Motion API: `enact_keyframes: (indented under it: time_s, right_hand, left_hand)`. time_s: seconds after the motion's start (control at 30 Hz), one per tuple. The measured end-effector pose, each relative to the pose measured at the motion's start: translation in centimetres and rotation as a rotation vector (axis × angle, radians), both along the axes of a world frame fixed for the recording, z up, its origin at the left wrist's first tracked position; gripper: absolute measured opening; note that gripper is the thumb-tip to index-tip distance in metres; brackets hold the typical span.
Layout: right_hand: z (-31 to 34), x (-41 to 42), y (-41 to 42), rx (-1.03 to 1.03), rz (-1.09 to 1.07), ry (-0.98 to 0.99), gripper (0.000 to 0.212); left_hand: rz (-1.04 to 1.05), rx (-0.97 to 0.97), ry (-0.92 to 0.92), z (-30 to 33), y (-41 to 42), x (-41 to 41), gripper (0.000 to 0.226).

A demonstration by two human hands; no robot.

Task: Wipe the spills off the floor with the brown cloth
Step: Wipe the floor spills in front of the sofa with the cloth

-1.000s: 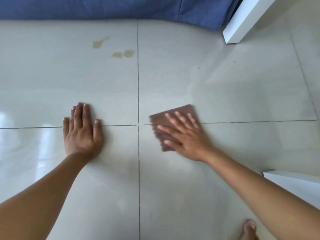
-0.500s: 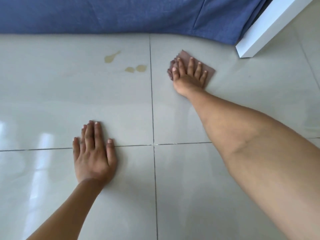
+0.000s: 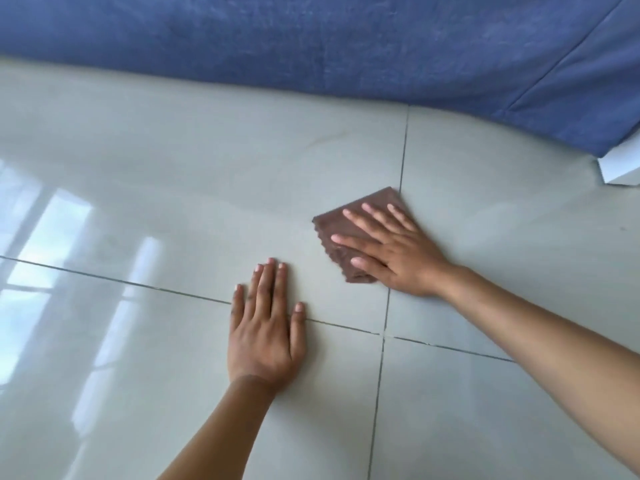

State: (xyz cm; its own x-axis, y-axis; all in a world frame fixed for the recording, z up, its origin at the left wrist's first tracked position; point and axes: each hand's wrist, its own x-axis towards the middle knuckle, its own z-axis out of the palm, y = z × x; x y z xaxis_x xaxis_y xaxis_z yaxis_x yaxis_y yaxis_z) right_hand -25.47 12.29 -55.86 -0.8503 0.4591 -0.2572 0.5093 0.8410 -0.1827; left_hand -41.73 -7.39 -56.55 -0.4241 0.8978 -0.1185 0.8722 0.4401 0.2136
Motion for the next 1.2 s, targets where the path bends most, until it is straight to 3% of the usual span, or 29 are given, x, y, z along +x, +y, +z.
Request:
enact_keyframes:
  time_s: [0.17, 0.27, 0.37, 0.43, 0.57, 0.67, 0.77, 0.9, 1.03, 1.2]
  right_hand:
    - [0.7, 7.5, 7.1, 0.051, -0.527, -0.11, 0.068]
    - [0.7, 3.1, 10.5, 0.027, -0.815, -0.098, 0.054]
    - [0.3, -4.9, 11.6, -0.003, -0.934, -0.025, 0.056]
    - [0.5, -11.5, 10.5, -0.052, -0.843, 0.051, 0.055]
    - [0.8, -23.6, 3.0, -0.098, -0.378, 0.071, 0.053]
    - [0.6, -26.9, -1.8, -0.134, -0.094, 0.053, 0.053]
    - [0.7, -26.4, 0.4, -0.103, -0.007, -0.008, 0.057]
    - [0.7, -21.2, 7.8, -0.048, -0.295, -0.06, 0.061]
    - [0.6, -10.0, 14.1, -0.026, -0.686, -0.099, 0.061]
    - [0.5, 4.7, 14.3, -0.022, -1.26, -0.077, 0.065]
  left_hand:
    - [0.002, 0.008, -0.006, 0.0, 0.1, 0.2, 0.064]
    - [0.0, 0.013, -0.013, -0.1, 0.1, 0.2, 0.065]
    - [-0.004, 0.023, -0.01, -0.2, 0.2, 0.3, 0.065]
    - [-0.009, 0.025, -0.012, -0.3, 0.2, 0.2, 0.065]
    - [-0.028, 0.01, -0.003, -0.7, 0.2, 0.0, 0.067]
    - [-0.073, -0.007, 0.02, -1.4, -0.2, -0.3, 0.067]
    - [-0.048, -0.006, 0.006, -1.2, -0.2, -0.3, 0.067]
    - [-0.004, 0.034, -0.012, -0.4, 0.1, -0.2, 0.064]
    - [-0.009, 0.017, -0.011, -0.5, 0.0, -0.3, 0.064]
    - [-0.003, 0.012, 0.015, -0.5, 0.0, -0.3, 0.064]
